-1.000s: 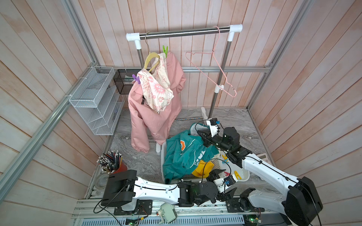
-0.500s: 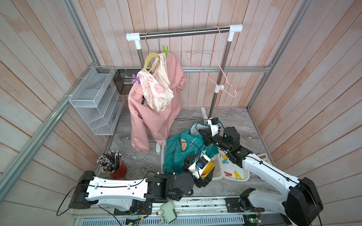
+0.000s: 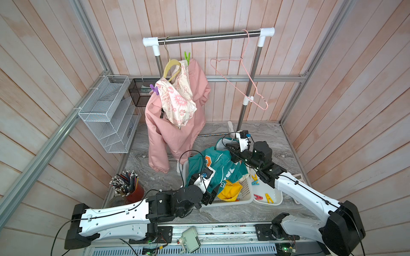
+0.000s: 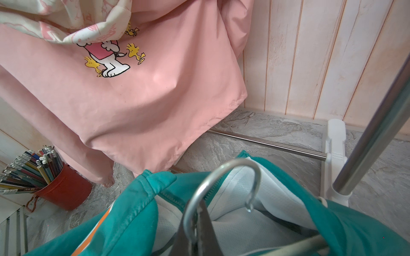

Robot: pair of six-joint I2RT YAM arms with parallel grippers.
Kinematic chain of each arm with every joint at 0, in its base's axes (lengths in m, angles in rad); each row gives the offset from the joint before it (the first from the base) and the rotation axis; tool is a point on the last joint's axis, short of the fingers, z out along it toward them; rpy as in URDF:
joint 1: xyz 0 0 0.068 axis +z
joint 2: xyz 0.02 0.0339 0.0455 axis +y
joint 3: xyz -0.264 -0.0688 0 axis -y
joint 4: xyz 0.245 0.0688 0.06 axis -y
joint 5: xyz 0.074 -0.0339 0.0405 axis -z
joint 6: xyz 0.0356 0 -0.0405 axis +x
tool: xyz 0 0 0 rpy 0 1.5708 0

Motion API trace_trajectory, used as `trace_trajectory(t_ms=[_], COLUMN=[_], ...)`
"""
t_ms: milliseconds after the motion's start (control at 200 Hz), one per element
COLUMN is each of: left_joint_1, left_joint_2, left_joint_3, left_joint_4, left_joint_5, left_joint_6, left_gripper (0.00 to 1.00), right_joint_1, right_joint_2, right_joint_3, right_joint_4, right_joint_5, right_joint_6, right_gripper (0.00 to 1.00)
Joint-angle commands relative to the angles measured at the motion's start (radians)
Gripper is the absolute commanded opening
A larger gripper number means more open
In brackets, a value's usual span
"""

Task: Remove the clothespins securing jackets to the hanger
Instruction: Remove the jacket from the hanger.

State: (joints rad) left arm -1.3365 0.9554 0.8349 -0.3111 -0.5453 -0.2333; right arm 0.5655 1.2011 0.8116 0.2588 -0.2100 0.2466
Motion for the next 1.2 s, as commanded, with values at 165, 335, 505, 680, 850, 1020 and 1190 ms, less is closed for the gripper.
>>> trace_trajectory(t_ms=[165,335,505,680,850,1020,1190], left_joint_1=[0.102,0.134,0.137,0.137,0.137,0.137,0.137], left_joint_2=[-0.016,-0.017,-0.021,-0.054,-0.089,-0.158,-0.235], left_joint_3=[-0.048,-0.048,-0.051,-0.067,-0.082,-0.129,-0.178], left_joint_4=[-0.024,-0.004,0.004,0.024,0.042,0.053,0.073], left_joint_5=[0.169,0.197,0.189,0.180,0.166,0.161,0.148], left_joint_6=[0.002,0.030,0.044,0.051,0.051,0.038,0.026], left_gripper=[0.60,0.38,0.24,0.01,0.00,0.00,0.00], right_joint_1=[-0.016,-0.018,-0.025,-0.038,-0.062,-0.122,-0.154], right_joint_2=[0.005,0.005,0.008,0.011,0.018,0.032,0.044], right_joint_3=[0.041,0.041,0.044,0.045,0.044,0.044,0.046], right_joint_4=[-0.006,-0.012,-0.021,-0.029,-0.038,-0.046,-0.047], right_joint_5=[-0.003,-0.002,0.002,0.022,0.041,0.042,0.017], right_joint_6=[0.011,0.011,0.011,0.022,0.035,0.065,0.078], right_gripper=[0.00,0.00,0.00,0.00,0.00,0.00,0.00])
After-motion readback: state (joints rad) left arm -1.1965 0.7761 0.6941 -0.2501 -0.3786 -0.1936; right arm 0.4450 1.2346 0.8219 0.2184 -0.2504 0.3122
